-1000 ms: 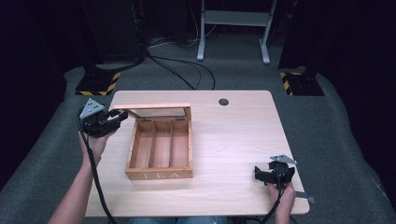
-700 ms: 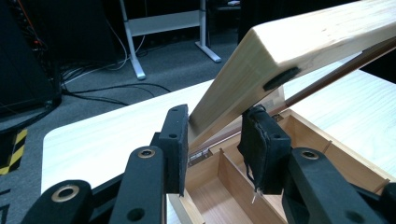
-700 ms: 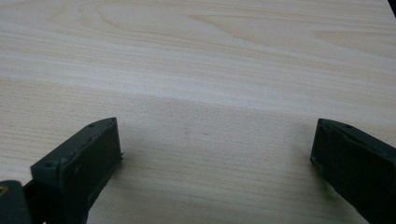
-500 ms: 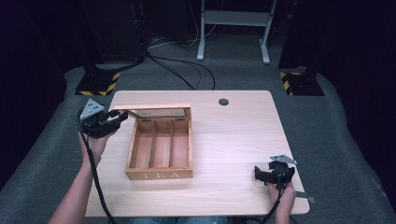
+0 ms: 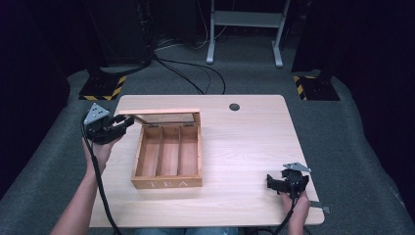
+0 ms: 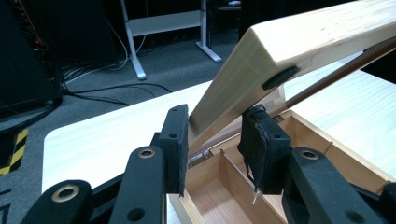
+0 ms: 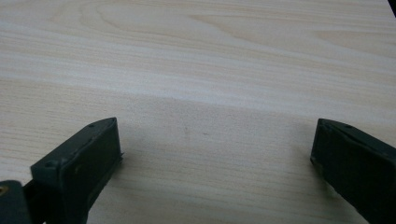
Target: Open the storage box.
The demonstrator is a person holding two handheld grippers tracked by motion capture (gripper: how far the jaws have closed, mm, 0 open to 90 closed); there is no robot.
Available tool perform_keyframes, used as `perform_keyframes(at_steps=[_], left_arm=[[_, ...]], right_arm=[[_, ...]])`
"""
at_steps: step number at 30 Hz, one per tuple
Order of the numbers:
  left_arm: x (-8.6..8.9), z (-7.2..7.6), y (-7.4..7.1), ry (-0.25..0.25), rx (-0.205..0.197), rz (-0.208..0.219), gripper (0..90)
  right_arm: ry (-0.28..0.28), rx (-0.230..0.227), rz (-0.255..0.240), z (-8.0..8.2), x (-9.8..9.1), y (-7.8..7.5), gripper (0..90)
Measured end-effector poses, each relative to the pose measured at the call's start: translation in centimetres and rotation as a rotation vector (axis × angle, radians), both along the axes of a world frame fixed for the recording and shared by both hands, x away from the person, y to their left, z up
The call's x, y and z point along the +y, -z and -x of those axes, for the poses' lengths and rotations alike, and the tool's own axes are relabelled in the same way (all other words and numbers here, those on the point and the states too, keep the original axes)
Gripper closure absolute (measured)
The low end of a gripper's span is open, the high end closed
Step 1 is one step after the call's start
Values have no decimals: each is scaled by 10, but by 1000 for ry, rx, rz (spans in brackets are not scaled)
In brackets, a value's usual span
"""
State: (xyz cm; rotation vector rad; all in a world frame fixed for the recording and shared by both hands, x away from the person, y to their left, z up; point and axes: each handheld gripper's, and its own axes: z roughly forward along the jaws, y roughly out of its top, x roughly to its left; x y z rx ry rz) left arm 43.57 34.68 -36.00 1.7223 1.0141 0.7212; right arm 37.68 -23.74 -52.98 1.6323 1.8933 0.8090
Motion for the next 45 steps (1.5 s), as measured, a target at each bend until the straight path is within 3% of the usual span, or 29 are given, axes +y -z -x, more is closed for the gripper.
perform_keyframes(at_steps=[30, 45], left_arm=[[0, 1, 0, 2, 3, -7, 621], [-1, 11, 6, 7, -4, -30, 621]], right_arm=[[0, 0, 0, 0, 0, 0, 11], [0, 0, 0, 0, 0, 0, 11]])
